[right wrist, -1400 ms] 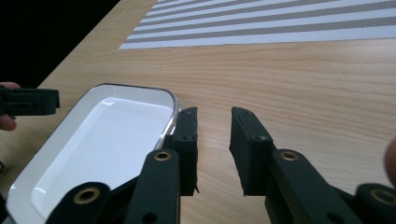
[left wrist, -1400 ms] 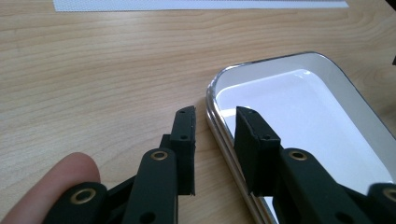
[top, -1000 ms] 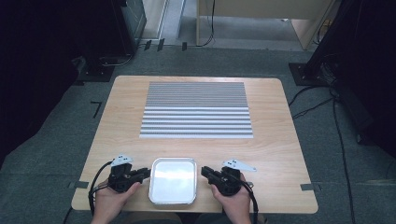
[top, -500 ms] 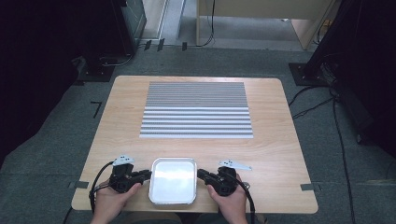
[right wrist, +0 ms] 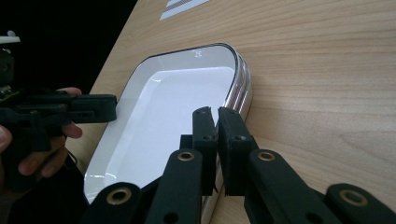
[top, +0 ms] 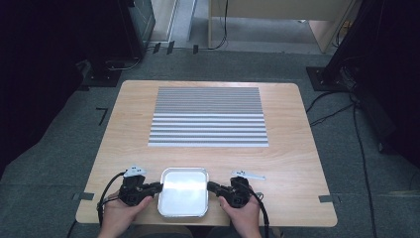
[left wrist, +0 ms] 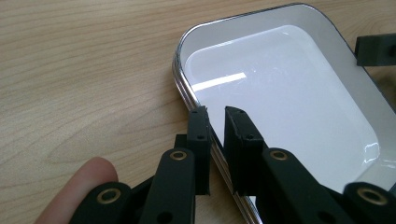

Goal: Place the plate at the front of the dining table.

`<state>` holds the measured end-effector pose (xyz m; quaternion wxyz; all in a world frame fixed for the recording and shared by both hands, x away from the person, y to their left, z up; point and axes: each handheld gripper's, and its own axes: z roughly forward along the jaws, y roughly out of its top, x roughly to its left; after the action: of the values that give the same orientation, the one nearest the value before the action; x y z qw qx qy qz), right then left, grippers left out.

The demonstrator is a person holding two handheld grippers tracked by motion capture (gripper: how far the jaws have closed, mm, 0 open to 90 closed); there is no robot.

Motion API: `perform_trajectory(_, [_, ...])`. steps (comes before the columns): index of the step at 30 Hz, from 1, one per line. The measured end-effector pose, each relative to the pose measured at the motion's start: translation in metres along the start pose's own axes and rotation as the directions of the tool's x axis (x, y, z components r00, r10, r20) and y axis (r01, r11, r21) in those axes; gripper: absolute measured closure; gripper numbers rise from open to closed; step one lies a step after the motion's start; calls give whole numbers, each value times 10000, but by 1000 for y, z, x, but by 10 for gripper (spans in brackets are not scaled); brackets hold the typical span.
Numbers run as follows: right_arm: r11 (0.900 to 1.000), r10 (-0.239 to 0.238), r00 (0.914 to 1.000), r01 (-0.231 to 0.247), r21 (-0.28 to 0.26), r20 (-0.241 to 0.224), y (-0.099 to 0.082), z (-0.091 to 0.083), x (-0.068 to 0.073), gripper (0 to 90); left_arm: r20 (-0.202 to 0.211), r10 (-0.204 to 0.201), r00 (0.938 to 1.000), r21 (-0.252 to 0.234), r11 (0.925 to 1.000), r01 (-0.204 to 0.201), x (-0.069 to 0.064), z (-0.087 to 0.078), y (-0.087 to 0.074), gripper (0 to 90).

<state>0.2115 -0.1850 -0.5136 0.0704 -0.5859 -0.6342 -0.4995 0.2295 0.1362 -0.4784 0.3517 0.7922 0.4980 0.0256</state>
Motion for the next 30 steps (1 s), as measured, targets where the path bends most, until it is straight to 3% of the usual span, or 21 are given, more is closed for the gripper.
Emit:
perform_trajectory(9, [9997,169,9997,-172,-159,-169,1,-2,0,900,-79,117,9999,38,9999,-117,-2,-2,1,842])
perform_trajectory(15, [9980,610,9976,-615,-142,-315,1,-2,-4,877,105,-176,9998,130,9998,175,0,-3,2,851])
perform_trajectory(16, [9963,859,9952,-862,-40,-476,2,-2,-6,872,201,-276,9994,196,9994,272,1,-3,2,851])
perform_trajectory(24, [9883,1496,9855,-1466,422,-804,2,1,-12,863,371,-377,9986,250,9990,368,3,-4,2,855])
perform_trajectory(30, [9859,1665,9801,-1634,371,-1082,2,-1,-14,868,494,-421,9979,231,9989,410,4,-4,3,861])
